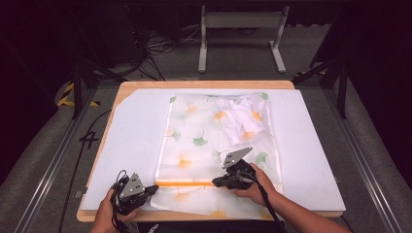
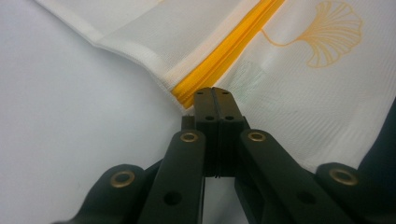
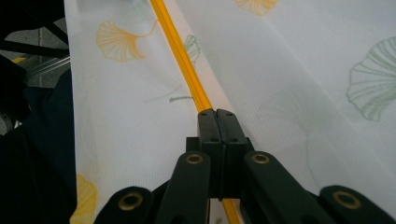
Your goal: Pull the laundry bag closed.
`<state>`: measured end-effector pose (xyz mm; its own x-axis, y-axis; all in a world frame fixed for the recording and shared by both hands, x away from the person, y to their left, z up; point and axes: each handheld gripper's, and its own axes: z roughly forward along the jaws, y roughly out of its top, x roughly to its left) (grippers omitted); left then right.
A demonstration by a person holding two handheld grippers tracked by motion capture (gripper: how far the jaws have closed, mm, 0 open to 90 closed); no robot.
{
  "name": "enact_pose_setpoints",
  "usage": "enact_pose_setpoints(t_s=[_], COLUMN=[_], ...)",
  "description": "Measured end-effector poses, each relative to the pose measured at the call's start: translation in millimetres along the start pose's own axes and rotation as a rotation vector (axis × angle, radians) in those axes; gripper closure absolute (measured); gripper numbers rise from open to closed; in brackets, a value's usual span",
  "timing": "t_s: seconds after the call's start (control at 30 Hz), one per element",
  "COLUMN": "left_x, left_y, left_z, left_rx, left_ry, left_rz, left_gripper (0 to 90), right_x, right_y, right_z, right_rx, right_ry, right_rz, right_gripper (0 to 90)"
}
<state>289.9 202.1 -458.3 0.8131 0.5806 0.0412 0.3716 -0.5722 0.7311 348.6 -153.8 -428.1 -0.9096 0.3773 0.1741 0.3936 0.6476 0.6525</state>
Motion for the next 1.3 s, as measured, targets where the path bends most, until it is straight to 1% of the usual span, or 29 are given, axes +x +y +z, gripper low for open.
enact_pose_setpoints(t_s=[0.07,0.13,0.27,0.47,0.6,0.9,0.97,1.3], left_x=[-0.1,-0.3,-0.3,0.0,0.0,0.6,0.9,0.7], left_y=[-0.1,0.1,0.1,0.0,0.0,-0.3,-0.6,-0.1], left_z=[0.0,0.1,0.0,0.0,0.0,0.0,0.1,0.0], left_rx=[-0.001,0.001,0.001,0.0,-0.001,-0.003,-0.006,-0.002], left_ry=[0.0,0.001,0.001,0.001,0.001,-0.004,-0.006,-0.004], left_rz=[-0.001,-0.001,-0.001,-0.002,-0.001,-0.005,-0.007,-0.003], left_gripper=[90.0,90.0,90.0,90.0,90.0,90.0,90.0,90.0], right_x=[-1.2,-2.6,-4.8,-6.2,-6.9,-10.8,-12.1,-14.5], right_y=[-3.4,-8.0,-15.2,-20.1,-23.8,-36.8,-39.7,-49.6], right_z=[-3.6,-7.3,-11.0,-16.9,-21.6,-35.0,-37.5,-47.6], right_rx=[-0.007,-0.013,-0.014,-0.017,-0.016,-0.014,-0.017,-0.021], right_ry=[-0.005,0.0,-0.009,-0.016,-0.029,-0.058,-0.057,-0.082], right_rz=[-0.001,0.008,0.021,0.022,0.025,0.048,0.056,0.066], right_gripper=[90.0,90.0,90.0,90.0,90.0,90.0,90.0,90.0])
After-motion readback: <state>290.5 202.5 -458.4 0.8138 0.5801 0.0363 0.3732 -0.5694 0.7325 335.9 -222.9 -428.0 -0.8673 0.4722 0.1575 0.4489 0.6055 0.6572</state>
